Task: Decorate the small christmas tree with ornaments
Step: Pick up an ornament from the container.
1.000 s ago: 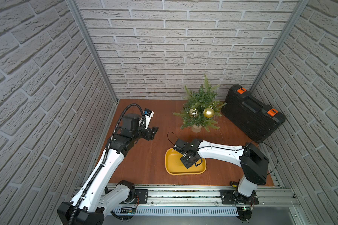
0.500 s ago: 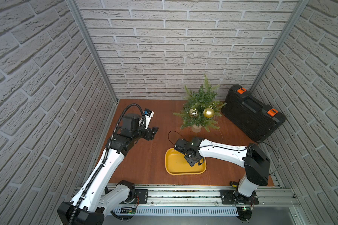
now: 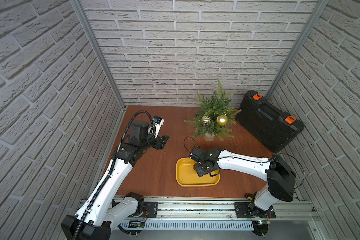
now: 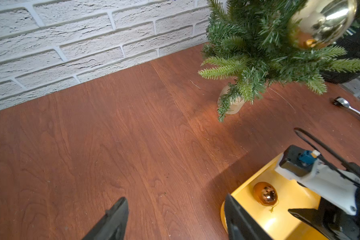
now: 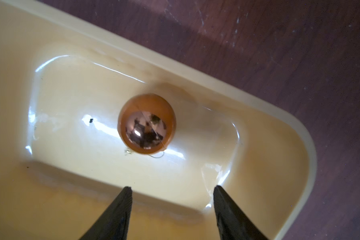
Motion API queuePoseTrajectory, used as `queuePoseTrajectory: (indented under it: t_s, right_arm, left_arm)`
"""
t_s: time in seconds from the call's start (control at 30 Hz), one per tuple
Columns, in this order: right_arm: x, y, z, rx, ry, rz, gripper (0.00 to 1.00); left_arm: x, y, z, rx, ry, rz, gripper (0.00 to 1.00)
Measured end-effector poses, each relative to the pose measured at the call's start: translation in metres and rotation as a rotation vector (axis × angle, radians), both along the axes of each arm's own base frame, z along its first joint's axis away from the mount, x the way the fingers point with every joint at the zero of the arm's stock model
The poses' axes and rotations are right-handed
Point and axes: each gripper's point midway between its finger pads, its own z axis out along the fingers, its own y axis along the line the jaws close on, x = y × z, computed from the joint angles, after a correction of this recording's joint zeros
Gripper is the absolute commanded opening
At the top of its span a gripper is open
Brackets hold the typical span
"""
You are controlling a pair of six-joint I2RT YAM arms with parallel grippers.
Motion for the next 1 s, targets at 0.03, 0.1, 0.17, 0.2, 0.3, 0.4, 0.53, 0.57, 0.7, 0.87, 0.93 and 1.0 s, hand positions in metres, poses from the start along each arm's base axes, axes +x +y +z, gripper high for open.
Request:
queuePoseTrajectory:
  t_s: [0.03,0.1,0.17,0.2,0.3,0.4,0.53,0.57,0.7,0.87,0.93,1.0]
  right_arm:
    - [0.002,0.004,-0.001,0.003,0.002,0.005,0.66]
    - [0.007,0.01,-0.003,0.006,0.002,0.02,0.67]
    - [0.01,0.016,-0.004,0.004,0.003,0.044,0.69]
    - [0.011,0.018,-0.005,0.0,0.004,0.061,0.69]
    - [0.016,0.022,-0.009,-0.031,0.006,0.108,0.7]
    - [0.021,0.018,-0.013,-0.093,0.0,0.142,0.7]
    - [0.027,0.011,-0.019,-0.151,-0.002,0.168,0.7]
    - [0.028,0.009,-0.02,-0.154,0.0,0.167,0.69]
    - [0.035,0.005,-0.022,-0.139,0.007,0.142,0.67]
    - [0.037,0.002,-0.031,-0.104,0.029,0.116,0.65]
    - [0.036,0.002,-0.034,-0.09,0.041,0.111,0.64]
    - [0.034,0.003,-0.036,-0.077,0.05,0.111,0.61]
  left_arm:
    - [0.0,0.0,0.0,0.0,0.0,0.0,0.73]
    - [0.0,0.0,0.0,0.0,0.0,0.0,0.73]
    - [0.0,0.0,0.0,0.0,0.0,-0.001,0.73]
    - [0.0,0.0,0.0,0.0,0.0,0.0,0.73]
    - [0.0,0.0,0.0,-0.001,0.0,0.0,0.73]
    - [0.0,0.0,0.0,-0.001,0.001,-0.001,0.73]
    - [0.0,-0.001,0.0,-0.002,0.001,-0.003,0.73]
    - [0.0,-0.001,0.0,-0.002,0.001,-0.003,0.73]
    - [0.0,-0.001,0.0,-0.002,0.001,-0.003,0.73]
    - [0.001,-0.001,-0.001,-0.001,0.006,-0.003,0.73]
    - [0.001,-0.001,-0.002,-0.001,0.007,-0.003,0.73]
    - [0.001,-0.001,-0.002,-0.001,0.007,-0.002,0.73]
